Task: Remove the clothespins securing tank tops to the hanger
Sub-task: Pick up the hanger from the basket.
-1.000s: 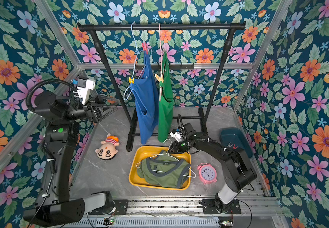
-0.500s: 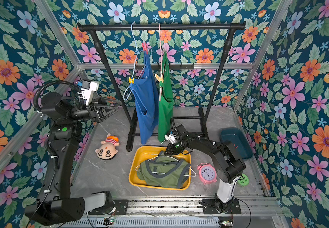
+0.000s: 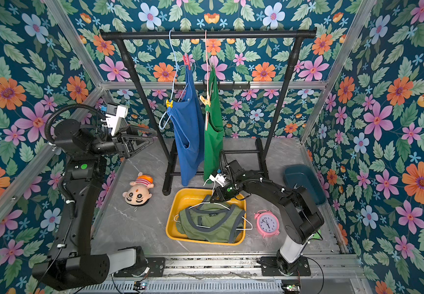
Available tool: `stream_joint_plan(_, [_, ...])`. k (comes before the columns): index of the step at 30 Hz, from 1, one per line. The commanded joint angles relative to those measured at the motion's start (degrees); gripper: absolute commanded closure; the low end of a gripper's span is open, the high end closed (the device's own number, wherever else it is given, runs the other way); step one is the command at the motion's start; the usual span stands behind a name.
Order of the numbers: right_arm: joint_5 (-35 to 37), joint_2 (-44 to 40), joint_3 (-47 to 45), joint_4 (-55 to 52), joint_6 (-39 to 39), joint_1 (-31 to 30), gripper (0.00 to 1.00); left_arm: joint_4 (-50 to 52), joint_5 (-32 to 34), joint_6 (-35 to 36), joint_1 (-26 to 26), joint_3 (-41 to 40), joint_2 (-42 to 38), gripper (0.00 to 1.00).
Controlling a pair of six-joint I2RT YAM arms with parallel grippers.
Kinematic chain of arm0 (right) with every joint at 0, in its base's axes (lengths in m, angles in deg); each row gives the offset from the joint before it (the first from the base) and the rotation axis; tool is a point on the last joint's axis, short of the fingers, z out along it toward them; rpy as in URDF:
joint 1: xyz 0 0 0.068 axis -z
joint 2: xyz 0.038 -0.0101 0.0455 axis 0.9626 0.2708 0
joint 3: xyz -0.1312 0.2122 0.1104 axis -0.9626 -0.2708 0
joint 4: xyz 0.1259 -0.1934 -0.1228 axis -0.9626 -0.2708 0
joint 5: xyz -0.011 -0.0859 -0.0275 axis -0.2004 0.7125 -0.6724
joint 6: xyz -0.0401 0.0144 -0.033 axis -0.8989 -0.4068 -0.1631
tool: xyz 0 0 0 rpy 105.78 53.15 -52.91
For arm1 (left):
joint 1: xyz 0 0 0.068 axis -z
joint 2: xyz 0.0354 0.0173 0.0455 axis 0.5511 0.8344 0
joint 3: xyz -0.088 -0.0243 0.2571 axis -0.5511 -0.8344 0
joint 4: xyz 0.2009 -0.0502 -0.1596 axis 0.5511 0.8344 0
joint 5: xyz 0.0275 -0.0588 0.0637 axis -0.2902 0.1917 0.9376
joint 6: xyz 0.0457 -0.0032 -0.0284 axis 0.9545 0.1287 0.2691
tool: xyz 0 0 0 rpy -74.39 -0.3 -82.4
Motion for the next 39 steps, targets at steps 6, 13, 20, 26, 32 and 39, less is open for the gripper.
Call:
stream_joint_plan(6, [-5.41, -0.92, 1.54, -4.03, -4.00, -1.37, 0.87, -1.86, -0.37, -0.52, -0.08, 0.39, -0.01, 0.15])
stream_joint_plan(13, [-2.25, -4.99, 0.98, -0.65, -4.79, -1.40, 1.00, -1.86, 0.67, -0.31, -0.10, -1.40, -0.78, 0.15])
stream_joint_plan(20, [3.99, -12.46, -1.07, 3.97, -6.59, -1.39, 1.00, 1.09, 1.61, 2.16, -0.75, -2.29, -1.83, 0.15])
stream_joint_plan(26, [7.45, -19.46, 0.07, 3.09, -6.70, -1.40, 1.00, 29.81, 10.84, 28.48, -0.94, 1.58, -1.36, 0.13])
stream_joint_plan(32, [10.95, -25.29, 0.33, 3.02, -6.22, -1.39, 1.00, 50.14, 21.32, 47.43, 0.83, 3.72, -0.89, 0.11])
stream_joint_plan(39, [11.14, -27.86, 2.43, 3.75, -4.91, -1.56, 1.00, 58.16, 36.82, 57.88, 9.57, -2.73, -6.60, 0.07])
